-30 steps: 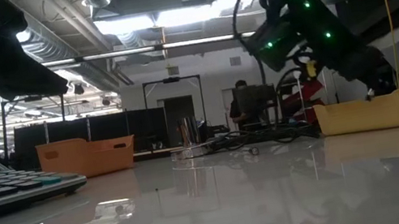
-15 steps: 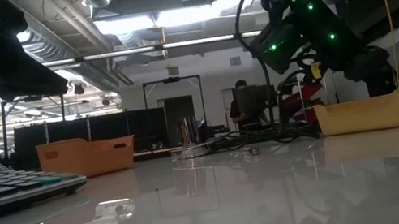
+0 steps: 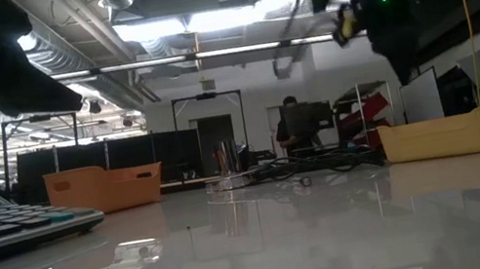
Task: Sort batteries
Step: Put the silver battery into the yellow bin
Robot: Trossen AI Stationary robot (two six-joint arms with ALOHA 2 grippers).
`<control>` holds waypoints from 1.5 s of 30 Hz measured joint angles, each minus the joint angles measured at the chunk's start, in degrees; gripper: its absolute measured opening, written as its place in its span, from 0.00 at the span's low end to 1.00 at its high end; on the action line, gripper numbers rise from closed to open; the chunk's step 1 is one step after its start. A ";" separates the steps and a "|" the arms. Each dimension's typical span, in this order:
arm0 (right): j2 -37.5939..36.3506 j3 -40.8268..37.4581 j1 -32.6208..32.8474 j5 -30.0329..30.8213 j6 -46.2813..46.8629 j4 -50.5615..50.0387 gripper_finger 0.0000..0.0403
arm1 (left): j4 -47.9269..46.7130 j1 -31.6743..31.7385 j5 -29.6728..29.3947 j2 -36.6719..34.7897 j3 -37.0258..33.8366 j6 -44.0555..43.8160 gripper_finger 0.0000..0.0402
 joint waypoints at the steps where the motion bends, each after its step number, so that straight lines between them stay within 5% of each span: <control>1: -1.73 0.00 0.00 -0.15 -0.01 1.57 0.26 | 0.02 0.00 -0.08 -0.06 0.00 0.93 0.32; 14: -11.49 -0.16 2.82 -0.84 -0.45 9.47 0.26 | -3.99 -4.99 -10.90 -7.10 -0.02 7.94 0.32; 26: -11.47 -10.44 13.46 -13.37 -3.92 39.30 0.26 | -10.28 -6.19 -9.57 -12.27 -0.64 5.22 0.32; 31: -11.47 -13.32 16.39 -16.74 -4.01 48.33 0.26 | 10.73 -6.04 -8.25 -12.02 -8.91 10.58 0.32; 37: -11.47 -13.60 17.35 -16.78 -4.03 50.49 0.26 | 43.97 -2.91 1.52 -10.90 -19.68 25.75 0.32; 45: -9.23 -13.62 17.20 -19.31 -3.39 53.93 0.26 | 52.46 6.42 11.81 -10.84 -19.61 40.27 0.32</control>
